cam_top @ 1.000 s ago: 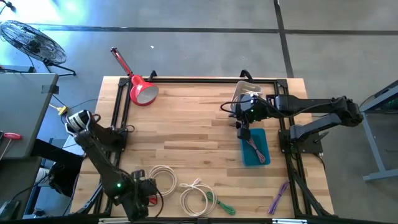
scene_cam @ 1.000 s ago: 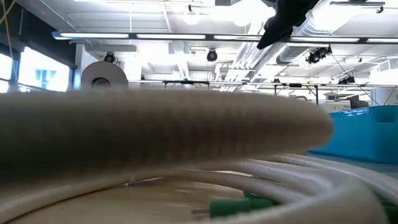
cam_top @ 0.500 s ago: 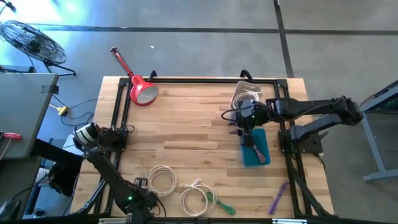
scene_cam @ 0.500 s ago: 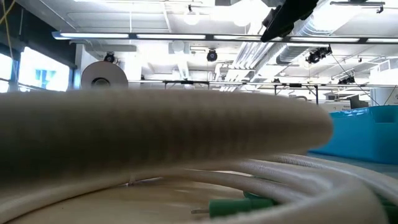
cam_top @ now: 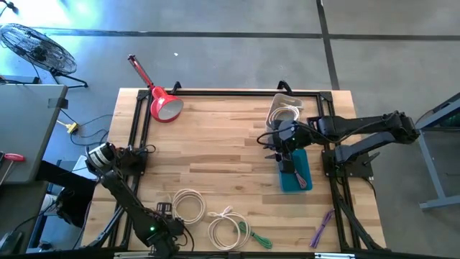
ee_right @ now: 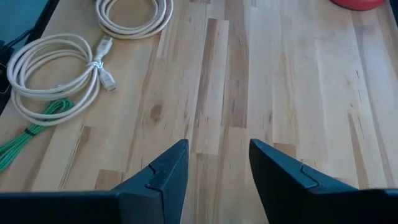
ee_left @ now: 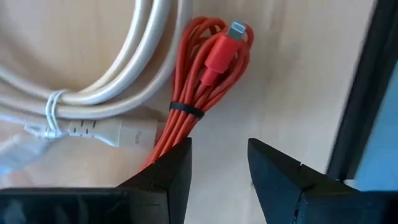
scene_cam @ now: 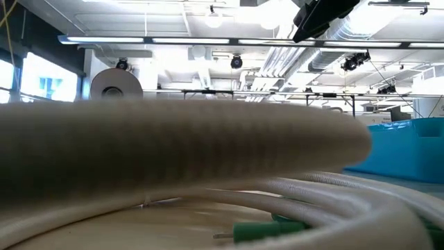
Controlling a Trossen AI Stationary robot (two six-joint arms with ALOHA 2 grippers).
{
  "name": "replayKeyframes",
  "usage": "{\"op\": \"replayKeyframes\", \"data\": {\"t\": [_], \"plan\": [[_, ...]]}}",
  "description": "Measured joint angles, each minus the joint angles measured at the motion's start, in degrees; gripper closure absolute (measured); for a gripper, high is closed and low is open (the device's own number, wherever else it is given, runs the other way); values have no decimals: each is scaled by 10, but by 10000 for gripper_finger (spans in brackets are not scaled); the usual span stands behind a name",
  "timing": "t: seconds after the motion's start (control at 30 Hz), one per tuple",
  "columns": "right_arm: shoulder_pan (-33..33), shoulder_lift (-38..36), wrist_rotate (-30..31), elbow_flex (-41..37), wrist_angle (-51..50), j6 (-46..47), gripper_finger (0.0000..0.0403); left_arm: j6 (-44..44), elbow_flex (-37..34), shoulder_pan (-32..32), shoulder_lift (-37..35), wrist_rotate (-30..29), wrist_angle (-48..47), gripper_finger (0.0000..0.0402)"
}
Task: Pick & Place USB Port
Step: Put the red charger cable into the blue bin
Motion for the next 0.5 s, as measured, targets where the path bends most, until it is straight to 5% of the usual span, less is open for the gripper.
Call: {"op": "replayKeyframes", "data": {"t": [0.5], "plan": [[0,0,2,0,26,-4,243,7,0,0,0,-57,-115,252]]}}
